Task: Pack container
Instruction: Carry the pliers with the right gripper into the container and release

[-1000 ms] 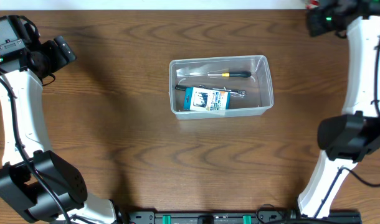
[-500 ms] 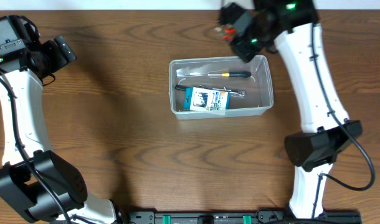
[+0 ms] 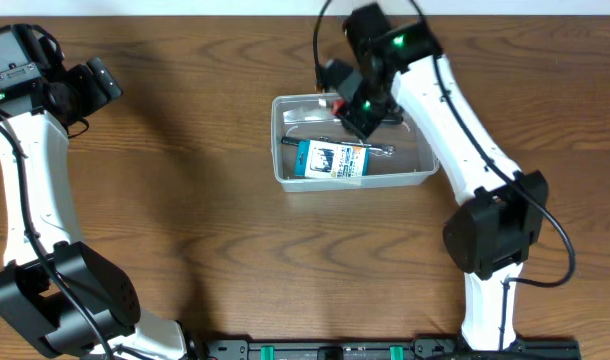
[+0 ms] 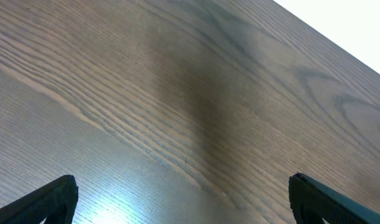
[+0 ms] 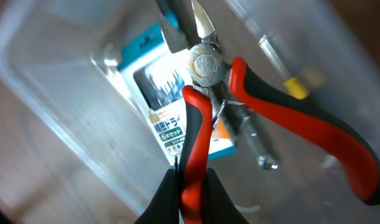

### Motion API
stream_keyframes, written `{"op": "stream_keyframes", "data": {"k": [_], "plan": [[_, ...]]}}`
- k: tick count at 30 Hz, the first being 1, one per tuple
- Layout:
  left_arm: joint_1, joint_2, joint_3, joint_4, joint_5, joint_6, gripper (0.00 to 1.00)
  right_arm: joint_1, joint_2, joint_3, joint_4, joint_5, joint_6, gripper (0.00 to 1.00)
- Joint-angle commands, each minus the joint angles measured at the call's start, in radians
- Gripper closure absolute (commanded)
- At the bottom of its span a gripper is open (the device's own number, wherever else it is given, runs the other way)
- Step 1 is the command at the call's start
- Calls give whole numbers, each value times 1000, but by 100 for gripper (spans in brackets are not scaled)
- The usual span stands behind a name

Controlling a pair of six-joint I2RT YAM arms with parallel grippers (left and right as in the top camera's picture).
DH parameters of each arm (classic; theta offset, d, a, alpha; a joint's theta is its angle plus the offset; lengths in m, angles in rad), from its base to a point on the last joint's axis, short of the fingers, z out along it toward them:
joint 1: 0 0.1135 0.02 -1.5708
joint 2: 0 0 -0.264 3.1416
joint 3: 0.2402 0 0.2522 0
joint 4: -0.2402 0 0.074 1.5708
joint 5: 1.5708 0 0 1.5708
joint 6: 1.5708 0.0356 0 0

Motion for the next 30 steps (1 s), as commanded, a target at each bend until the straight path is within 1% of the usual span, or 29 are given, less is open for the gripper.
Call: {"op": "stream_keyframes", "data": {"k": [1, 7, 11, 16, 17, 18, 19, 23, 24, 26, 30], "plan": [[2, -7, 14, -2, -8, 6, 2, -2, 4, -93, 42, -1, 15, 99], [2, -7, 14, -2, -8, 6, 2, -8, 4, -230, 120, -1, 18, 99], [2, -7, 14, -2, -8, 6, 2, -15, 4, -260, 154, 5, 18, 99], [2, -7, 14, -2, -8, 6, 2, -31, 4, -261, 214, 85, 25, 98], [2, -7, 14, -2, -8, 6, 2, -35, 4, -261, 224, 94, 31, 96], [2, -7, 14, -2, -8, 6, 2, -39, 4, -261, 233, 98, 38, 92], [2, -7, 14, -2, -8, 6, 2, -44, 4, -261, 240, 100, 39, 81], [2, -7, 14, -2, -8, 6, 2, -60, 4, -261, 243, 100, 39, 58], [2, -7, 14, -2, -8, 6, 2, -62, 4, -261, 242, 100, 39, 56], [2, -7, 14, -2, -8, 6, 2, -64, 4, -261, 243, 100, 39, 55], [2, -7, 14, -2, -8, 6, 2, -63, 0, -222, 225, 100, 73, 60]]}}
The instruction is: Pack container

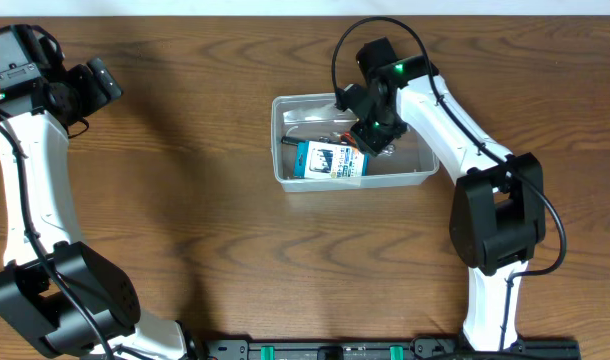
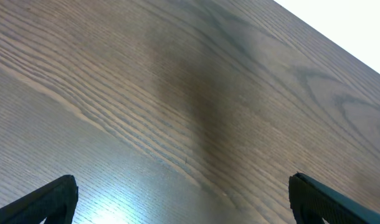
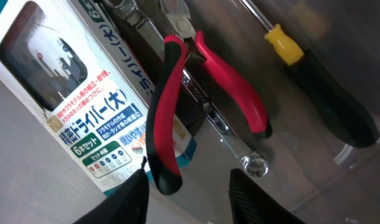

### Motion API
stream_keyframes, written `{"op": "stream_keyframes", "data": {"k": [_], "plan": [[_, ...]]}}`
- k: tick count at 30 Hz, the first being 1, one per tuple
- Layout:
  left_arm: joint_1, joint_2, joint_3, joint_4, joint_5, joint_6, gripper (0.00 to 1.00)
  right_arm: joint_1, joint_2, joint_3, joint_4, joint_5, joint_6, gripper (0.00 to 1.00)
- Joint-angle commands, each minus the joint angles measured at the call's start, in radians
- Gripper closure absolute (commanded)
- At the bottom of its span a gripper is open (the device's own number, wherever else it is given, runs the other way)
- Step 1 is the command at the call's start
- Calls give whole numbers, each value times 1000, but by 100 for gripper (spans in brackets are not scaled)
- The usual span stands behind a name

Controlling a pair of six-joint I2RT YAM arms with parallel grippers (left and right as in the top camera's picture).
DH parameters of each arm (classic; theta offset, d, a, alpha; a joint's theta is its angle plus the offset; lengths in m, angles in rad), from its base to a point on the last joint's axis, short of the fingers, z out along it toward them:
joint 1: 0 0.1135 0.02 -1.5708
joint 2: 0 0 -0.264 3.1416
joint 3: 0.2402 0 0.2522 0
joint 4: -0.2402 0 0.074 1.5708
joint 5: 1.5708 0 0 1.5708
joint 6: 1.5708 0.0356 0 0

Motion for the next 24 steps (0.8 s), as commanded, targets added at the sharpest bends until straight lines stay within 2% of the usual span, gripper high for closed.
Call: {"op": "stream_keyframes", "data": {"k": [1, 4, 6, 9, 11, 14, 15, 16, 24], "plan": [[2, -7, 14, -3, -8, 6, 2, -4, -9, 69, -32, 5, 60, 61], [2, -7, 14, -3, -8, 6, 2, -8, -39, 208, -94, 6, 142, 59], [2, -7, 14, -3, -8, 6, 2, -22, -64, 319, -111, 35, 214, 51], [2, -7, 14, -3, -8, 6, 2, -76, -103, 491, -114, 165, 383, 32], [2, -7, 14, -3, -8, 6, 2, -129, -122, 564, -110, 193, 430, 30], [2, -7, 14, -3, -8, 6, 2, -216, -142, 618, -97, 185, 457, 19], [2, -7, 14, -3, -8, 6, 2, -242, -145, 623, -93, 186, 457, 13], [2, -7, 14, -3, -8, 6, 2, -263, -147, 625, -92, 186, 456, 1], [2, -7, 14, -3, -8, 6, 2, -366, -148, 624, -96, 186, 457, 1]]}}
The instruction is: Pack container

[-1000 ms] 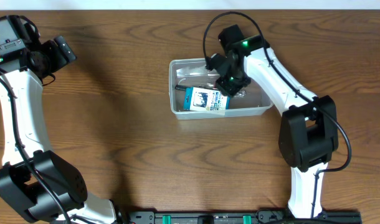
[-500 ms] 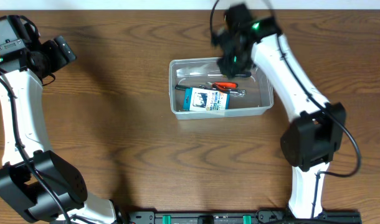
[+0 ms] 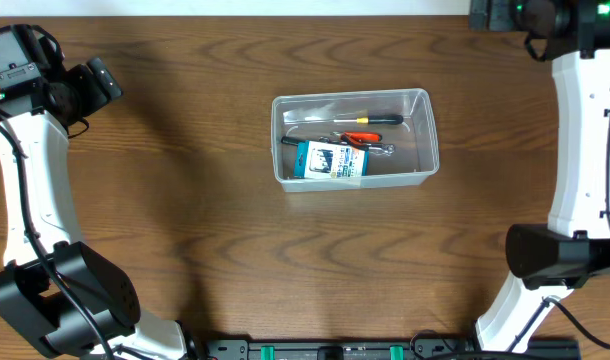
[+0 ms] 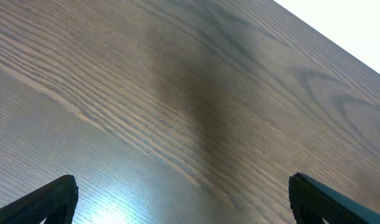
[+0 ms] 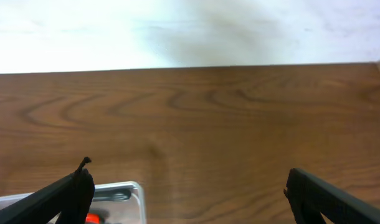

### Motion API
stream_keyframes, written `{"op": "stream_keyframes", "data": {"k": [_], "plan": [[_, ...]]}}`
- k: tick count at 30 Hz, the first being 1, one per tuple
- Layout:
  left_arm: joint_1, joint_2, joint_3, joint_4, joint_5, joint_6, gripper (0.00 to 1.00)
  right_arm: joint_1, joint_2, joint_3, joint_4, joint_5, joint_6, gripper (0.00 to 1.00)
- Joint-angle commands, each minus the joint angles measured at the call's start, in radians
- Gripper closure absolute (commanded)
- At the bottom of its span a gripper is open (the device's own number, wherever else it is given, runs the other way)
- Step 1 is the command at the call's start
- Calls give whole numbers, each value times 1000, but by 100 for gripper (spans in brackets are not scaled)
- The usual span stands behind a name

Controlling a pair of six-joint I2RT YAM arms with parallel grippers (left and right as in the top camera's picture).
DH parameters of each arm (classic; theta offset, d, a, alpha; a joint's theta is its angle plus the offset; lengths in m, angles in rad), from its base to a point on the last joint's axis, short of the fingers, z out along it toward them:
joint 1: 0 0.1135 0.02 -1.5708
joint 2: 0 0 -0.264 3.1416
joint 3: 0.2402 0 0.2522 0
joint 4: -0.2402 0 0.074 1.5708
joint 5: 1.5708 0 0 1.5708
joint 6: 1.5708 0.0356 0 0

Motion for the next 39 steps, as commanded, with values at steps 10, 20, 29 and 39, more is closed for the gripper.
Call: {"op": "stream_keyframes", "data": {"k": [10, 20, 29, 39], "plan": [[2, -7, 14, -3, -8, 6, 2, -14, 10, -5, -22, 6, 25, 1], [2, -7, 14, -3, -8, 6, 2, -15, 10, -5, -23, 6, 25, 1], [2, -7, 14, -3, -8, 6, 2, 13, -119, -5, -29, 6, 25, 1], [2, -7, 14, -3, -8, 6, 2, 82, -507, -53, -21, 21, 17, 1]]}}
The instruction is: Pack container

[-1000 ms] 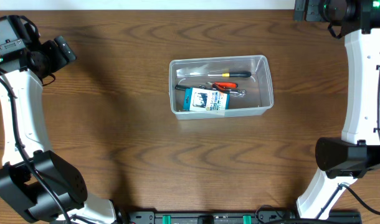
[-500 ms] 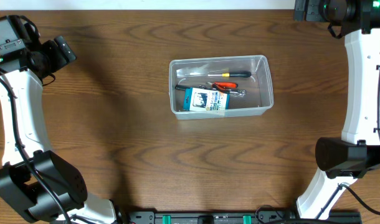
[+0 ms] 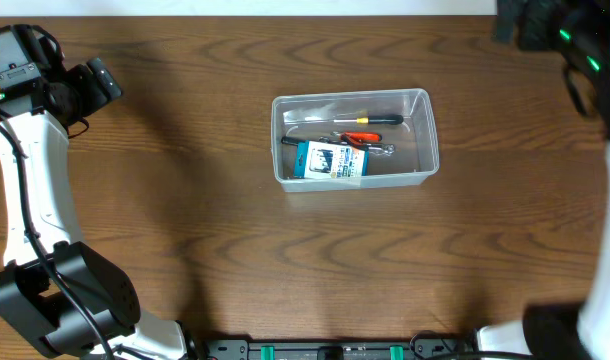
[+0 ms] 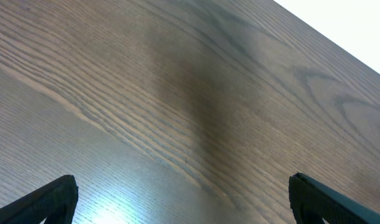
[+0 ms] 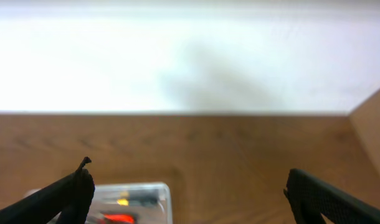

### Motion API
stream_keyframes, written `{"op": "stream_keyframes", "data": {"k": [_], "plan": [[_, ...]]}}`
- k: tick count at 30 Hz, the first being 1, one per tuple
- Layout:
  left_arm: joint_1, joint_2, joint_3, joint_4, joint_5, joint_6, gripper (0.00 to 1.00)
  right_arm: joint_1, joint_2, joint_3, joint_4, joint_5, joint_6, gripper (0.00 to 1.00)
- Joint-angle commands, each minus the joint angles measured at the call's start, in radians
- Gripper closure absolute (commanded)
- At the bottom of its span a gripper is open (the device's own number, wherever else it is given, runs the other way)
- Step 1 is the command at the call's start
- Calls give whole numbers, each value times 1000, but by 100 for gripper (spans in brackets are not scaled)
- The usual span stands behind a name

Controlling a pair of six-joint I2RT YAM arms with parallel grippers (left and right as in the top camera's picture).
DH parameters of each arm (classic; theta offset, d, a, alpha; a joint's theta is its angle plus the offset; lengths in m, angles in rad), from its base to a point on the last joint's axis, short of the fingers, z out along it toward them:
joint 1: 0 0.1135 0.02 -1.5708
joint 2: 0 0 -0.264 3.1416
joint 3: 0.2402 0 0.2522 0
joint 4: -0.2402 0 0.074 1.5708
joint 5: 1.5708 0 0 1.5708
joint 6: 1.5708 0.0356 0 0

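A clear plastic container [image 3: 431,132] sits mid-table. Inside it lie red-handled pliers [image 3: 361,137], a screwdriver [image 3: 371,119] with a yellow and black handle, a silver wrench [image 3: 386,150] and a blue carded screwdriver set [image 3: 330,160]. My right gripper [image 3: 507,22] is blurred at the far right corner, well away from the container. In the right wrist view it [image 5: 187,193] stands open and empty, with the container's corner [image 5: 160,190] low and blurred. My left gripper [image 3: 107,82] is at the far left, open over bare wood [image 4: 184,199].
A white wall [image 5: 190,56] rises behind the table's far edge. A tan board edge [image 5: 374,124] shows at the right in the right wrist view. Brown wooden tabletop [image 3: 205,230] surrounds the container.
The right arm has shifted a little further right at the far corner, and its wrist view now takes in more wall and a smaller container. The left arm has not moved.
My right gripper was shut on the red pliers above the container. Then it was open low inside, with the pliers lying beside the wrench and card. Then the arm was up at the far right corner, where it stays, open and empty.
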Motion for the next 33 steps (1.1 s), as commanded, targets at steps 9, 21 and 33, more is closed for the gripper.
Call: {"op": "stream_keyframes", "data": {"k": [9, 21, 33], "plan": [[2, -7, 14, -3, -8, 6, 2, 9, -636, -419, 143, 145, 9, 1], [2, -7, 14, -3, -8, 6, 2, -47, -1210, -1247, 351, 150, 66, 1], [2, -7, 14, -3, -8, 6, 2, -49, -1508, -2003, 926, 20, 66, 1]]}}
